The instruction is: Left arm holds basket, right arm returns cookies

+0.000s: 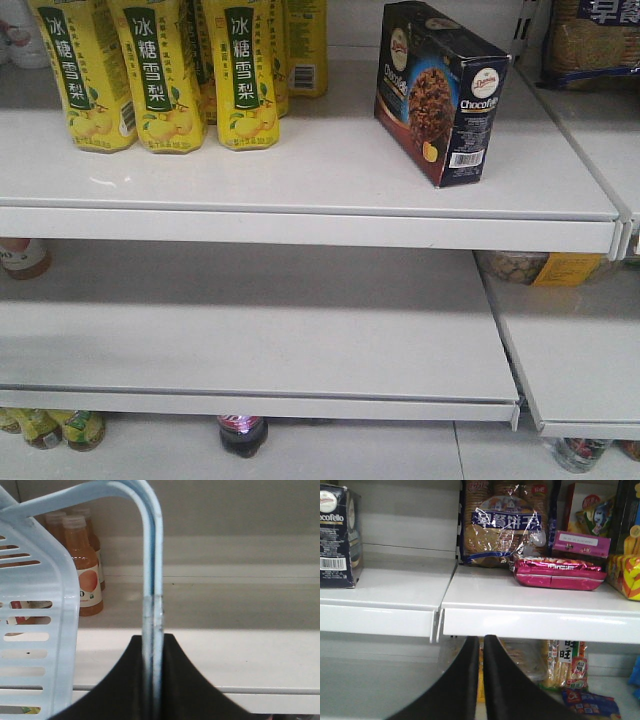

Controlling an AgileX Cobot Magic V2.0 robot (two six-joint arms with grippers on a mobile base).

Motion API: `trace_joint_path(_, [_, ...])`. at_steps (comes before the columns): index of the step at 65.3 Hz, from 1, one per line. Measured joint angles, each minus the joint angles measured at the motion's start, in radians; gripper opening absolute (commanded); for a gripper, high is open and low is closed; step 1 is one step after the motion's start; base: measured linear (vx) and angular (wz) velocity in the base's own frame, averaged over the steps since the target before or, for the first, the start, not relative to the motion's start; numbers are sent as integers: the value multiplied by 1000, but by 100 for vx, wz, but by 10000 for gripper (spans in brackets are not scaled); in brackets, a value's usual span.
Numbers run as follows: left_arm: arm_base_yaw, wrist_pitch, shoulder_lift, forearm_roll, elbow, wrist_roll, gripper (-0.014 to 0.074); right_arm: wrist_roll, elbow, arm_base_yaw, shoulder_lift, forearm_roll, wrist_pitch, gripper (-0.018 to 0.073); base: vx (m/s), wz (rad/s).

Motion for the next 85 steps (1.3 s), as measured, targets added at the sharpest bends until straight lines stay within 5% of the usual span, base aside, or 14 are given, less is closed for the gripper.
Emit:
trace_joint_path(11, [0,0,0,0,0,1,0,-139,155,-97,0,235,-157,-3,0,0])
trace_joint_path(19, [0,0,0,0,0,2,0,-195,271,-106,3,310,-271,-3,0,0])
trace_joint_path(85, [0,0,0,0,0,2,0,-282,344,-105,-101,335,-171,-3,0,0])
